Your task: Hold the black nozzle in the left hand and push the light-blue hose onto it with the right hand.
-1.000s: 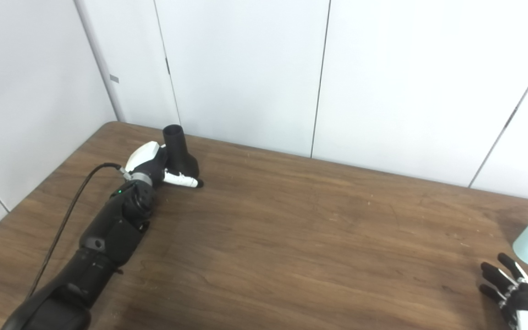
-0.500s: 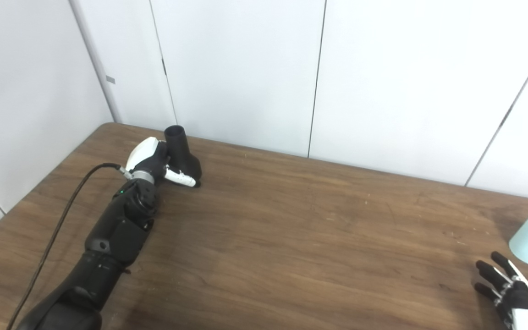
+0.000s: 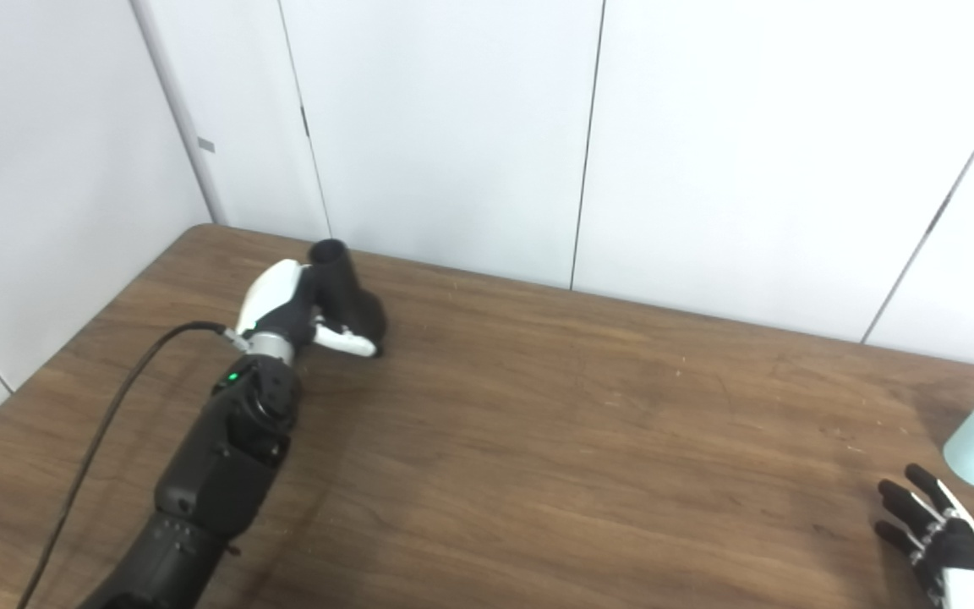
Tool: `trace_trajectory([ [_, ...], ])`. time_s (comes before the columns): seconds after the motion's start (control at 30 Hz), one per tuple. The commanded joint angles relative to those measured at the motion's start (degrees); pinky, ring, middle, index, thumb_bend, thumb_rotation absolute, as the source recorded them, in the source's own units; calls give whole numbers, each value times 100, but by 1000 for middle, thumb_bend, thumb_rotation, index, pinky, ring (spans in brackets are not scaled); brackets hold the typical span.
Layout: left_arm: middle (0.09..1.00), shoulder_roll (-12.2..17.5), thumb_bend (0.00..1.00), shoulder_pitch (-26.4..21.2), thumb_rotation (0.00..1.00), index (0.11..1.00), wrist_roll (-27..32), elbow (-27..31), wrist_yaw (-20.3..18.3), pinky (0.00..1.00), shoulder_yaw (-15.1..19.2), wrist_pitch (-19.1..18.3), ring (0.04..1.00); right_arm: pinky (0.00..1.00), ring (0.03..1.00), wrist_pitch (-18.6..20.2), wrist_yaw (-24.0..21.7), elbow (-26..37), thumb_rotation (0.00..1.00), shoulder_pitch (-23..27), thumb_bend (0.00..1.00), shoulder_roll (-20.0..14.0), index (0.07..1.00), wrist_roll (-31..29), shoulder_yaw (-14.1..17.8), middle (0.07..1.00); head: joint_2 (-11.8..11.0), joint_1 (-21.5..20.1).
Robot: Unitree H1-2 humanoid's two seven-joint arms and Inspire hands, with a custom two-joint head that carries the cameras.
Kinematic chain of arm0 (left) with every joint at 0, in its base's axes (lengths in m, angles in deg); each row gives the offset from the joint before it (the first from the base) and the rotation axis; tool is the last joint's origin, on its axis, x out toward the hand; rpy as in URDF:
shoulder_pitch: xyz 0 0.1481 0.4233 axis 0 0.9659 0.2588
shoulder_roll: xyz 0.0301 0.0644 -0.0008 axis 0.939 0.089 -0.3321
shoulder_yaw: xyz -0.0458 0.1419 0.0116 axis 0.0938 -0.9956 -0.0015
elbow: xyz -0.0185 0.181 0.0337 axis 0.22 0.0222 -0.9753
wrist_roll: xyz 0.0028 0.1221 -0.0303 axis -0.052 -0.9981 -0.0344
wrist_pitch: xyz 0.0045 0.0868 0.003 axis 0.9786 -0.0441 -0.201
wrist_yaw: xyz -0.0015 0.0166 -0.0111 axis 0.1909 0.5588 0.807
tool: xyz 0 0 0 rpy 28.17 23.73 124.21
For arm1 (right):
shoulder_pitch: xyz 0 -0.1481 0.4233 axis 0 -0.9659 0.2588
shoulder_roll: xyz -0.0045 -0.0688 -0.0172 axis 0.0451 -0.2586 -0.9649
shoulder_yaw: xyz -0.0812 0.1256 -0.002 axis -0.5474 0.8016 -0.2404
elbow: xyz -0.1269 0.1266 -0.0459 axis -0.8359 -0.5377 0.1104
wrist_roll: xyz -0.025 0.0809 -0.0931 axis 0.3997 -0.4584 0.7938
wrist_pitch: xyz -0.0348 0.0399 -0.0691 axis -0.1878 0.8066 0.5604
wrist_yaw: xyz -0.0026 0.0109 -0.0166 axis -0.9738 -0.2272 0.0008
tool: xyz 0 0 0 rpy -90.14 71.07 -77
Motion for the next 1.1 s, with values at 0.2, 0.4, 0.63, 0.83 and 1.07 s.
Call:
trace_trajectory([
  [0.2,527,75,519,188,0,468,137,829,-111,1000,-378,255,702,789,857,184,133,269,1000,20,635,74,891,79,-52,802,60,-169],
  [0.4,510,91,521,469,0,480,93,1383,-657,1000,-891,133,720,798,850,331,232,478,1000,4,621,172,888,179,-131,793,123,-413],
  [0.63,529,-32,518,726,0,468,230,1665,-865,1000,-1006,113,732,810,850,593,333,770,1000,-18,610,296,882,256,-244,783,233,-812],
  [0.83,514,-112,521,1013,0,476,141,2119,-1205,1000,-1281,79,741,825,854,832,409,1068,1000,-11,604,410,885,410,-358,767,301,-1078],
  [1.07,510,-250,521,1196,0,477,50,2306,-1304,1000,-1726,319,703,856,867,1161,496,1371,1000,39,555,580,885,539,-440,764,418,-1409],
])
